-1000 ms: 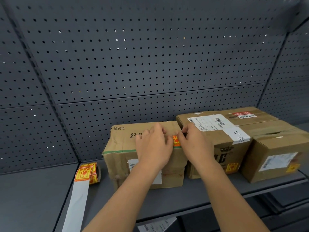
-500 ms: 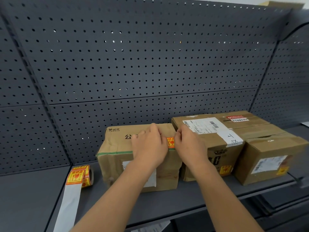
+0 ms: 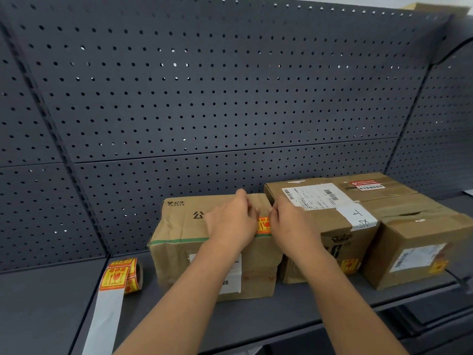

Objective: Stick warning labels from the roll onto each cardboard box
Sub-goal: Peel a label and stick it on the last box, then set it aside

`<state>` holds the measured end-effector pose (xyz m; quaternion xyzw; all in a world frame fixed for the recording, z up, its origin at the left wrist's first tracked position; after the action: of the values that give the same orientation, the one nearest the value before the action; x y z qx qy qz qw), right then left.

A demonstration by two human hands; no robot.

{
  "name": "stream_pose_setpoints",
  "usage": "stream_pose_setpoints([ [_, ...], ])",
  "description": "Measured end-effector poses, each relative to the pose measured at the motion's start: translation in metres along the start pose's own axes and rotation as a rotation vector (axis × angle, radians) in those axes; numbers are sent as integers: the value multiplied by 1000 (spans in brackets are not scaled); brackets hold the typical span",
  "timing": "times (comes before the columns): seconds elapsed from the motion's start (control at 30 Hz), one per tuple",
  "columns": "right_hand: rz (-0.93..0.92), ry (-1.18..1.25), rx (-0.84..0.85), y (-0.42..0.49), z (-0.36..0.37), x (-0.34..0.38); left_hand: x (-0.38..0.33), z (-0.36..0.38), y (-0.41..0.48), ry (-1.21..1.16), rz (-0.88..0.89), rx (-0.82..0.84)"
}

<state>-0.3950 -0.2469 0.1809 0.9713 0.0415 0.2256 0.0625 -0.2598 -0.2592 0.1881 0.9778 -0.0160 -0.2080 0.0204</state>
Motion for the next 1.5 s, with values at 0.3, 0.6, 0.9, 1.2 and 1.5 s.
stream_pose_setpoints([
  [0.3,21,81,54,3,-5,0,3,-3,-3,-64,53,72],
  [0.6,3,97,87,2,-4,0,11,-4,1,-160,101,158],
  [0.9,44,133,138,14,-10,-14,11,-5,-8,-133,160,135],
  [1.2,81,58,106,15,-5,-14,11,-8,-17,-69,226,14],
  [1.5,0,82,63,1,-6,-10,42,-43,-37,-279,242,-134],
])
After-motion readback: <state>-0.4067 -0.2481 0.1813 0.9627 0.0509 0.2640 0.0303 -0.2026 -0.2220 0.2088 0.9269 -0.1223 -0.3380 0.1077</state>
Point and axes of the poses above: each hand's wrist, its own y-axis towards the middle knuckle, its own z-axis out of the palm, x = y × z, the point moved 4 cm from there along y, towards the middle knuckle, and after that the axes turned 12 degrees about x, right-handed, at the moved point
